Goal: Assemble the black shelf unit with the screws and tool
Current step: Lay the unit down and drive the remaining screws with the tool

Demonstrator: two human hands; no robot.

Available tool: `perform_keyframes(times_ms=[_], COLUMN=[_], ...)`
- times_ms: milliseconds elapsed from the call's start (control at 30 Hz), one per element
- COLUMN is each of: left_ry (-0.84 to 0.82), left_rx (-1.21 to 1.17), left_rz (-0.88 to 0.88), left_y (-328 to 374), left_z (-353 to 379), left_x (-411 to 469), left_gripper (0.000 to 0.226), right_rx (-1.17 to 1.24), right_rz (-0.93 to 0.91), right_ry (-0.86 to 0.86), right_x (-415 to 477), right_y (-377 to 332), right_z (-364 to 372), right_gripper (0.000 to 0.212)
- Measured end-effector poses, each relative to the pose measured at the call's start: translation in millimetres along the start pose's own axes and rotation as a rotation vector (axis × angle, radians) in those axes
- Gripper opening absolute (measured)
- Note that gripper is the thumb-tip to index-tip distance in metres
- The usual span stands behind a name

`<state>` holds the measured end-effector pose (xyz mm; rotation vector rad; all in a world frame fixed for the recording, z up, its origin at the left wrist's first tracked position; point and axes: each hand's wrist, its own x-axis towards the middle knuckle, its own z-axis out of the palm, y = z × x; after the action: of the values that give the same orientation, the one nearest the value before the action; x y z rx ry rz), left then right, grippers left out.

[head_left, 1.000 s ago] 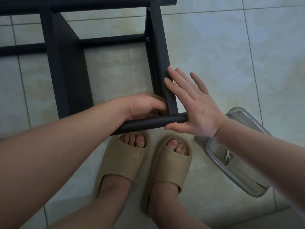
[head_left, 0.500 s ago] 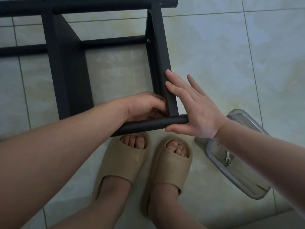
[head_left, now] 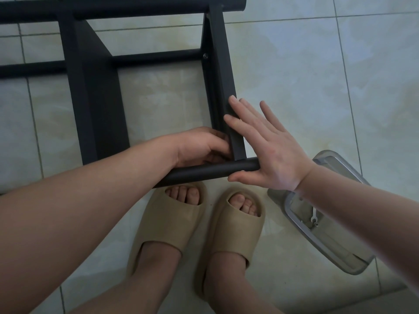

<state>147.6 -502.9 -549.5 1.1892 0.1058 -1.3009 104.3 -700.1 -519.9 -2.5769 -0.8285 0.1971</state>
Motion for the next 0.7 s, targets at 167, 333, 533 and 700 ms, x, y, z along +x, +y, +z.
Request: perform_keyframes(times_ms=[167, 333, 533, 700], left_ry=[0.009, 0.019, -0.008, -0.050], left_rx=[0.053, 0.053, -0.015, 0.022], left_rz=[0.026, 0.037, 0.014, 0.005], left_y=[-2.1, -1.6, 0.6, -0.6], left_z=[-1.9, -1.5, -2.6, -1.2], left_x=[-2.0, -1.6, -1.7, -0.5], left_gripper=[0.016, 0.016, 0.010, 0.018], right_rx=[-0.017, -0.003, 0.015, 0.025], right_rz=[-0.034, -0.025, -0.013, -0.011], right_ry=[-0.038, -0.040, -0.041, -0.031], right_x=[1.4, 1.7, 1.5, 0.9], right_y=[2.0, 1.9, 1.6, 1.3], right_z=[-1.6, -1.3, -1.2, -0.5], right_gripper=[0.099, 0.099, 0.099, 0.098])
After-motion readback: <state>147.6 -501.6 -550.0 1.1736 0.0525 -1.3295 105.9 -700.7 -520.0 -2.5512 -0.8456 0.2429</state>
